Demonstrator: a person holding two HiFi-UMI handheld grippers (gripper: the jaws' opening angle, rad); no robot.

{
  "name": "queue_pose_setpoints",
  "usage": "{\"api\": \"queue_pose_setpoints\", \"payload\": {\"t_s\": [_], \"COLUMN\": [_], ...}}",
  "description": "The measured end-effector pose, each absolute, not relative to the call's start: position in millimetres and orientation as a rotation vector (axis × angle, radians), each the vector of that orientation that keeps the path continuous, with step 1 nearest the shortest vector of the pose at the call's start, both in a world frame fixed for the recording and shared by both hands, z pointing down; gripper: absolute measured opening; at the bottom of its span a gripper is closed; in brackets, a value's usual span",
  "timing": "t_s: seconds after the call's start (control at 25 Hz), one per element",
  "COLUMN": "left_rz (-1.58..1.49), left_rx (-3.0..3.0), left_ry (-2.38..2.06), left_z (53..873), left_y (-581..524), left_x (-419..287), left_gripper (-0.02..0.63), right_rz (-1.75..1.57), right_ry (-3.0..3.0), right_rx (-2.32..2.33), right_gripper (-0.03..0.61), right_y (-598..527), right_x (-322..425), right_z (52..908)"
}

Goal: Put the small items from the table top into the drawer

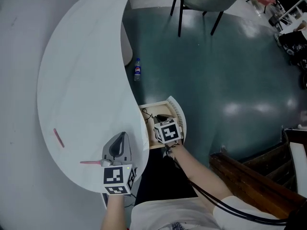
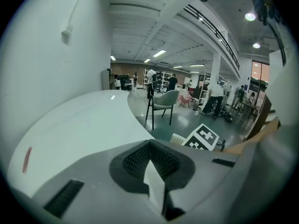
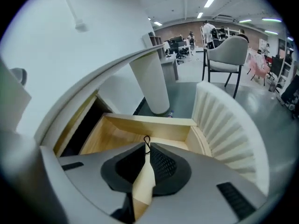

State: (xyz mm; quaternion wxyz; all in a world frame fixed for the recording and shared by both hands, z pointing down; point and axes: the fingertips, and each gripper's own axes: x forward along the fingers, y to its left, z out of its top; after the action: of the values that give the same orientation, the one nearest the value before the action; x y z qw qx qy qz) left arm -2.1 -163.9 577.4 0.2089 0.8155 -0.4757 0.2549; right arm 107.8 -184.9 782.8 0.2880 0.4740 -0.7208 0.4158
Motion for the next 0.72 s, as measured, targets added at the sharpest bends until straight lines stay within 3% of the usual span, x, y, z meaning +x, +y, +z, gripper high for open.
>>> {"api": "queue_pose_setpoints", "payload": {"t_s": [0.72], "left_rz": [0.618], "left_rx": [2.348], "left_ry": [-1.461], "left_z": [452], "left_y": [-115], "left_x": [-17], "left_gripper": [0.020], "right_rz": [0.931], "right_ry": [-2.158], "right_rx": [1.384], "right_gripper": [0.040], "right_y": [-130], "right_x": [131], "right_z": [576]}}
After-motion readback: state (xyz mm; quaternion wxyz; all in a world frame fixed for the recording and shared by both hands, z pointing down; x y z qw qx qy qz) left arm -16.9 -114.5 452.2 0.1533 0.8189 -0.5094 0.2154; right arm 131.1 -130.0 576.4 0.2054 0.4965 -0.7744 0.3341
